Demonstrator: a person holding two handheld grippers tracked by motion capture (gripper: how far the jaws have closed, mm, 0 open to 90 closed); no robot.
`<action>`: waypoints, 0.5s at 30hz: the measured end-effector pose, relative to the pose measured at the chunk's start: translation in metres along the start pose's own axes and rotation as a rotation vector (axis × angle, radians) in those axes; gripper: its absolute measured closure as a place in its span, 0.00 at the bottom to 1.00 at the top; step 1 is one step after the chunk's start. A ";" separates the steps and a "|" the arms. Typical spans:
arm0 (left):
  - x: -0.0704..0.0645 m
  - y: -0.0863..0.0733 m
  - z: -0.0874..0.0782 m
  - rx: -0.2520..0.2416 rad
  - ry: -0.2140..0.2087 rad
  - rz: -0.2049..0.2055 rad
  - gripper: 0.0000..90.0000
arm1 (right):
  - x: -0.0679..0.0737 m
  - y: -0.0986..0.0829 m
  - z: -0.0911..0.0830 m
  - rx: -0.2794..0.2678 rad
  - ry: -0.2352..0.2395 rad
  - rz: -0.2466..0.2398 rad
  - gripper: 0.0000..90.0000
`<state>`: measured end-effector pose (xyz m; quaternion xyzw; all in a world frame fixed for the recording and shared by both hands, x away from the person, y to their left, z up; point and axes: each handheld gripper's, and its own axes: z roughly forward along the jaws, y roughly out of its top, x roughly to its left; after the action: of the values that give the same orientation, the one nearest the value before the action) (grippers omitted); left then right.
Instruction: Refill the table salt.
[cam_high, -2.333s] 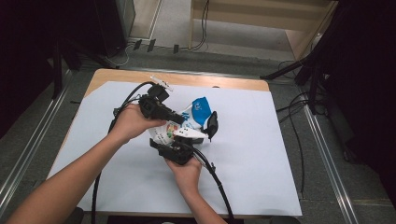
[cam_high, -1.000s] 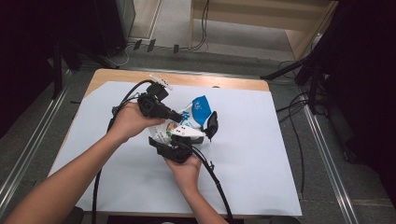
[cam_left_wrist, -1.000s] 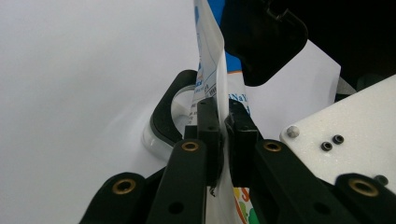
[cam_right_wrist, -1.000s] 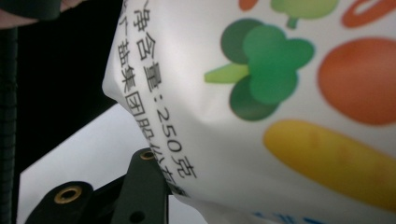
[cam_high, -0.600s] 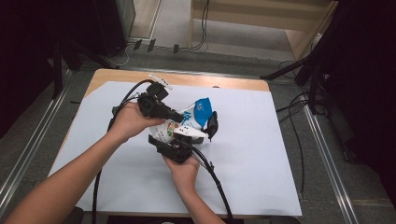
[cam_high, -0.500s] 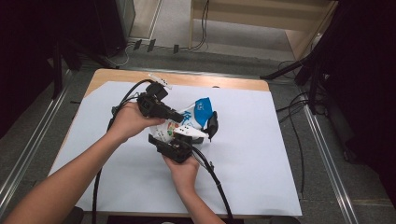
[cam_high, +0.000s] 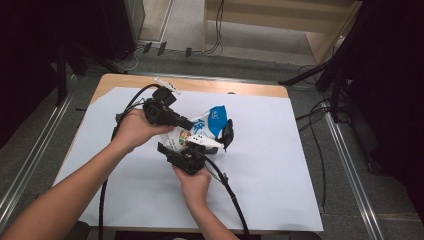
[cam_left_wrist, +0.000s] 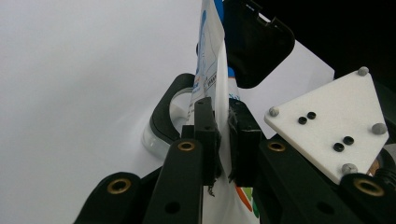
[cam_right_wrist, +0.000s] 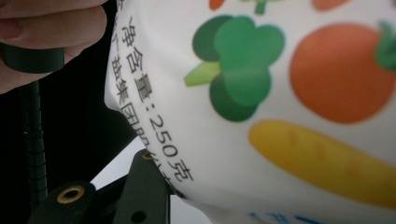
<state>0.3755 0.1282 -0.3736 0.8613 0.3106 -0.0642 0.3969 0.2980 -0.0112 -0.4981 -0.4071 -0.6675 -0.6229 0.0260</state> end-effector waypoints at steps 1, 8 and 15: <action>0.000 0.000 0.000 0.001 0.003 0.001 0.96 | 0.000 0.000 0.000 0.003 -0.002 -0.001 0.74; -0.001 0.001 0.001 0.008 0.003 -0.001 0.99 | -0.001 0.001 0.001 0.012 -0.001 -0.010 0.73; -0.004 0.004 -0.006 0.019 0.016 -0.002 0.99 | 0.003 0.004 0.004 0.007 0.010 -0.014 0.72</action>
<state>0.3740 0.1284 -0.3655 0.8653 0.3138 -0.0608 0.3861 0.3003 -0.0065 -0.4937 -0.3991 -0.6724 -0.6228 0.0264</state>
